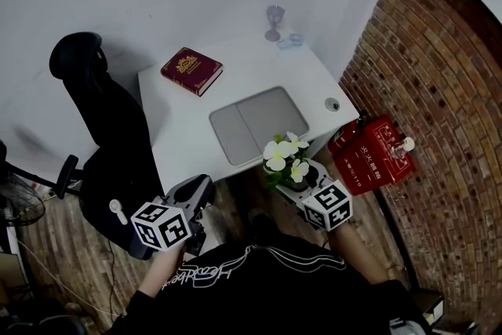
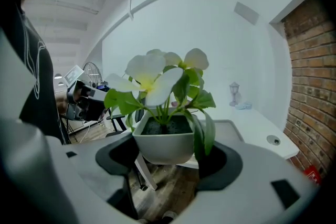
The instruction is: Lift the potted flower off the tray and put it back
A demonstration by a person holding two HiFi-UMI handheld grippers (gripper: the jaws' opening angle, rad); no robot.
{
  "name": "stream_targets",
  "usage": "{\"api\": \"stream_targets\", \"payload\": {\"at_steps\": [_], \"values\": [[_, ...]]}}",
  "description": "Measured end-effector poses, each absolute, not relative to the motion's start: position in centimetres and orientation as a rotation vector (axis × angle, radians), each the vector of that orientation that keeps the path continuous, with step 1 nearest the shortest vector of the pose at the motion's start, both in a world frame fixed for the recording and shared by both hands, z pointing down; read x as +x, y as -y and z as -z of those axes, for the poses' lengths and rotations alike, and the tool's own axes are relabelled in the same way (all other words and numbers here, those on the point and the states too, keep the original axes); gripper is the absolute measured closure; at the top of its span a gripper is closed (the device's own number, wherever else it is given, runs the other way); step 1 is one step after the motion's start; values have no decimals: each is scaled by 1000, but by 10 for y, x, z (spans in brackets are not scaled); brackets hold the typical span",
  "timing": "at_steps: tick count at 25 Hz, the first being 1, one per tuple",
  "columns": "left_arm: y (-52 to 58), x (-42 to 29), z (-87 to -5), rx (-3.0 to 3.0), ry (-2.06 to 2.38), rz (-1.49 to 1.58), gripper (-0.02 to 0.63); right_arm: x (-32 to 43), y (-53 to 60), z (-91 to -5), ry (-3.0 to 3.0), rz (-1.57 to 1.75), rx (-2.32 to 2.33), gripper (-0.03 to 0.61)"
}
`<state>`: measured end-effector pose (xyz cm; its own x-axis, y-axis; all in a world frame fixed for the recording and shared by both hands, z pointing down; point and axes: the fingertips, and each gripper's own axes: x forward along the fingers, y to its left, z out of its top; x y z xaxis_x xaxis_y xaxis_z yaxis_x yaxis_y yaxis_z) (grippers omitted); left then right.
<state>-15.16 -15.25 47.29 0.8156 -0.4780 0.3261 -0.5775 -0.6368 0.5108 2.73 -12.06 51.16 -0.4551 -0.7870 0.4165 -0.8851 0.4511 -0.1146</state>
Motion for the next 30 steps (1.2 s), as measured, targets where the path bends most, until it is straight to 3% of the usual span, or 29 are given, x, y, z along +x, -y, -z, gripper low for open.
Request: {"api": "stream_targets", "payload": {"at_steps": [30], "values": [[214, -127, -461, 2372, 837, -218, 561, 54, 205, -500, 2441, -416, 1349, 245]]}}
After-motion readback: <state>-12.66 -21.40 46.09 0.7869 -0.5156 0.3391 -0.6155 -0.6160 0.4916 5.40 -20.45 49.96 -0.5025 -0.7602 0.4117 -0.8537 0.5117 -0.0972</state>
